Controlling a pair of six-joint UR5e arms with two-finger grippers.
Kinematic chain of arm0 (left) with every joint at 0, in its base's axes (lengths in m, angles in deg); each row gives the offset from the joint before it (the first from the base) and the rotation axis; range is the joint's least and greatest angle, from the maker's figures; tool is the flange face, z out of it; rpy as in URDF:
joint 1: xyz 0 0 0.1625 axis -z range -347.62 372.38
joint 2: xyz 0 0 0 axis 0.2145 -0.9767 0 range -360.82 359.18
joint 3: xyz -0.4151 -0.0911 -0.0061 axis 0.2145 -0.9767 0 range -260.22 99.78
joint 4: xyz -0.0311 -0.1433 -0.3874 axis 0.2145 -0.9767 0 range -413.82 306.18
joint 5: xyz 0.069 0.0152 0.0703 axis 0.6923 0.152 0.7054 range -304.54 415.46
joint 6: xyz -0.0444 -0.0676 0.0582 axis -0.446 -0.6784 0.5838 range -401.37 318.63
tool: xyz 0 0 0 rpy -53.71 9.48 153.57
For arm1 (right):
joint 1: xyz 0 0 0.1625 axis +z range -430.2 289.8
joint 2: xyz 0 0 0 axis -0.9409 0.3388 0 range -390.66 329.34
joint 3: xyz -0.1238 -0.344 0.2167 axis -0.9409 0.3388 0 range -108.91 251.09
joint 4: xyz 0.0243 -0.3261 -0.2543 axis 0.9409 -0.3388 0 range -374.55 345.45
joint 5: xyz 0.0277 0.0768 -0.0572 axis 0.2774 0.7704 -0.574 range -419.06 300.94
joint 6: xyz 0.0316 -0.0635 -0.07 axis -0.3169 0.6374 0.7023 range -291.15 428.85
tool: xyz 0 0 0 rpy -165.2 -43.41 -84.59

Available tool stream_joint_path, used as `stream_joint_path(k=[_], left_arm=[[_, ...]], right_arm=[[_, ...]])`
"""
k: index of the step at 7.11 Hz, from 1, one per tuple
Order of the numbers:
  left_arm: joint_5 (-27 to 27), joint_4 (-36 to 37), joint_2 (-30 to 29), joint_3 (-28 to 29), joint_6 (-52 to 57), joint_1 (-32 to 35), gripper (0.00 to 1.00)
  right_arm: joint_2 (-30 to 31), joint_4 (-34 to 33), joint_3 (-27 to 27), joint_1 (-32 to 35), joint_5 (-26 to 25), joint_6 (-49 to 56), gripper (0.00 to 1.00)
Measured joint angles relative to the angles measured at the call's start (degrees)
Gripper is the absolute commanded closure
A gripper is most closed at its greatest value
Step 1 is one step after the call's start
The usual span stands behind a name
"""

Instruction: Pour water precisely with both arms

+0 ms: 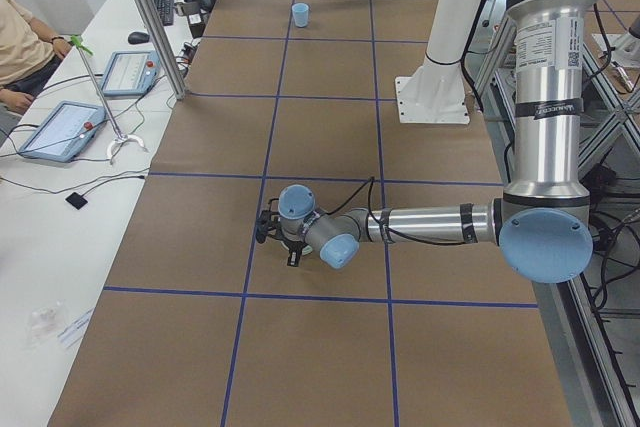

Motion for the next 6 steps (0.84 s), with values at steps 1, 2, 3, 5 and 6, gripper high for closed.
stream_joint_path(k=[1, 2, 3, 5, 6], left_arm=[[-0.10, -0.01, -0.09, -0.12, -0.03, -0.09, 1.00], [-0.14, -0.01, -0.17, -0.26, -0.04, -0.11, 1.00], [-0.26, 0.22, -0.48, -0.70, -0.06, -0.12, 1.00], [-3.05, 2.55, -2.59, -2.14, -0.19, -0.07, 1.00], [-4.22, 4.63, -4.62, -2.67, -0.29, -0.06, 1.00]], right_arm=[[0.00, 0.00, -0.02, 0.00, 0.03, -0.01, 0.00], [0.01, 0.00, -0.02, 0.00, 0.05, -0.02, 0.00], [0.01, 0.00, -0.02, 0.00, 0.06, -0.02, 0.00], [0.01, 0.00, -0.04, 0.00, 0.06, -0.02, 0.00], [0.01, 0.00, -0.16, 0.00, 0.06, -0.02, 0.00]])
